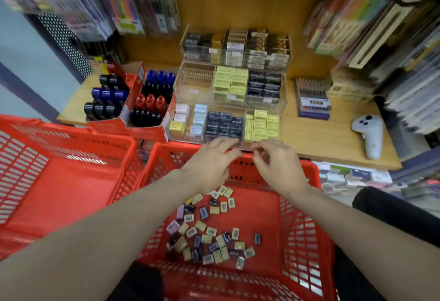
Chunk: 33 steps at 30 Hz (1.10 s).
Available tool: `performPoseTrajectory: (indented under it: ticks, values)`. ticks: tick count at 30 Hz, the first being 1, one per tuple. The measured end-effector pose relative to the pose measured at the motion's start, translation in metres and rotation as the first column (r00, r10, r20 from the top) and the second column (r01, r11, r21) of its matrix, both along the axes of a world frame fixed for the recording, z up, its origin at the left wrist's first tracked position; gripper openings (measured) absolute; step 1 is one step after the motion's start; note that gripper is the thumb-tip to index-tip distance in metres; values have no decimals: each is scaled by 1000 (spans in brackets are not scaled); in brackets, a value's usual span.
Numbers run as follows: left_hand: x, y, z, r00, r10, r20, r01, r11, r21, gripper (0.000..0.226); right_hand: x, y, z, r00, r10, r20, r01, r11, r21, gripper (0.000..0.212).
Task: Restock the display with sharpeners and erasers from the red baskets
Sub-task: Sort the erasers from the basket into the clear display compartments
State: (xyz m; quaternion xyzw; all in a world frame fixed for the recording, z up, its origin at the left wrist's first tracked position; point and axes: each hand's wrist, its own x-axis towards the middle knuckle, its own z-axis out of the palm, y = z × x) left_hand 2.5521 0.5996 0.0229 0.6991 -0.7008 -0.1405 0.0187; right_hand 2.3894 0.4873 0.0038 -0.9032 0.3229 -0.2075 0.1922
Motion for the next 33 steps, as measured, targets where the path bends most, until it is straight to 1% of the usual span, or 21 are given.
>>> performPoseTrajectory:
  ticks: [1,3,4,5,6,8,9,12,15,17,19,21,24,26,27,28,29,30,31,32,33]
  values:
    - [0,13,-4,999,-38,15,38,999,14,48,-10,13,-13,995,-3,-100,13,995,98,18]
    - [3,43,-23,999,-37,-7,38,981,189,44,-31,36,-44,915,11,-404,150,919,364,28]
    - [6,58,-36,1000,15,-27,-6,949,315,45,-41,44,-62,850,35,-525,262,838,479,35]
    - [9,74,-50,995,85,-43,-57,892,449,49,-50,53,-79,792,64,-607,356,758,546,41]
    - [12,88,-65,986,160,-51,-104,819,565,52,-59,61,-94,747,93,-659,414,710,569,47]
    - [14,111,-93,952,304,-46,-188,695,693,59,-73,74,-119,708,125,-695,454,674,583,59]
    - [13,117,-108,931,360,-55,-216,667,713,62,-77,80,-129,715,115,-689,464,659,592,68]
    - [4,123,-147,846,524,-103,-283,603,746,71,-80,95,-157,730,50,-681,514,617,596,92]
    - [-11,130,-188,761,637,-123,-344,557,756,72,-74,108,-184,681,7,-732,608,552,571,111]
    - [-21,139,-211,697,713,-73,-438,505,744,75,-67,117,-196,653,-18,-757,655,516,553,120]
    - [-28,145,-222,675,738,14,-503,447,740,85,-57,126,-203,673,-39,-739,642,526,557,121]
    - [-31,143,-227,687,726,40,-524,456,720,88,-44,136,-207,749,-122,-651,607,521,600,113]
    - [-29,127,-229,654,752,-83,-492,506,709,78,-21,141,-208,839,-238,-489,533,536,654,91]
    - [-25,119,-229,665,723,-186,-395,553,734,73,-10,133,-208,879,-185,-439,463,549,696,88]
    - [-22,118,-228,632,733,-252,-370,571,733,69,-8,128,-207,890,-129,-438,430,560,708,92]
    - [-20,119,-229,545,764,-347,-349,582,734,60,-8,123,-206,887,-61,-458,402,591,699,98]
    - [-17,119,-228,457,782,-424,-350,597,722,41,-10,121,-205,861,15,-508,379,648,661,105]
    - [-16,119,-227,333,821,-464,-384,567,729,18,-11,121,-204,806,83,-586,356,724,592,113]
    - [-15,121,-225,194,860,-473,-439,507,742,7,-12,124,-203,738,123,-663,316,806,501,120]
    - [-12,126,-227,137,864,-485,-462,489,740,9,-12,129,-203,685,145,-714,250,874,417,124]
    - [-8,130,-228,141,887,-439,-509,446,737,10,-11,135,-205,669,170,-724,172,912,373,125]
